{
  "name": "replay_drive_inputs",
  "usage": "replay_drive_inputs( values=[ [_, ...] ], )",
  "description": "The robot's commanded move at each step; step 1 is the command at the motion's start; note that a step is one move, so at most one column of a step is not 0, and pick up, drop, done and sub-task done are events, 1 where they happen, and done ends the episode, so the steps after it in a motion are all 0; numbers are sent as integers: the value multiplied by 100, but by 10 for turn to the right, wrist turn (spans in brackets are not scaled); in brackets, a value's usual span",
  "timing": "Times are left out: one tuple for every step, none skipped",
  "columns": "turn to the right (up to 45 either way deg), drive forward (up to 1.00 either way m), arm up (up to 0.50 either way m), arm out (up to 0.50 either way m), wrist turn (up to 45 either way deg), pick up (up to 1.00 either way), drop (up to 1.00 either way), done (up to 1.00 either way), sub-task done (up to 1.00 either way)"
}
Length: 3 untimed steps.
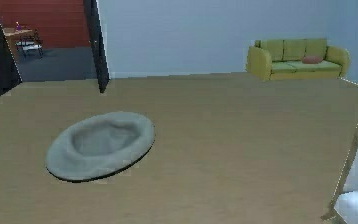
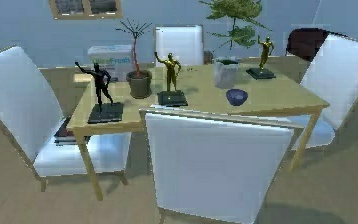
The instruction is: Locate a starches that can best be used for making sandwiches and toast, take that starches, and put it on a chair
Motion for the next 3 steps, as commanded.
replay_drive_inputs(
  values=[
    [0,20,0,0,0,0,0,0,0],
    [60,0,0,0,0,0,0,0,0],
    [0,100,0,0,0,0,0,0,0]
  ],
)
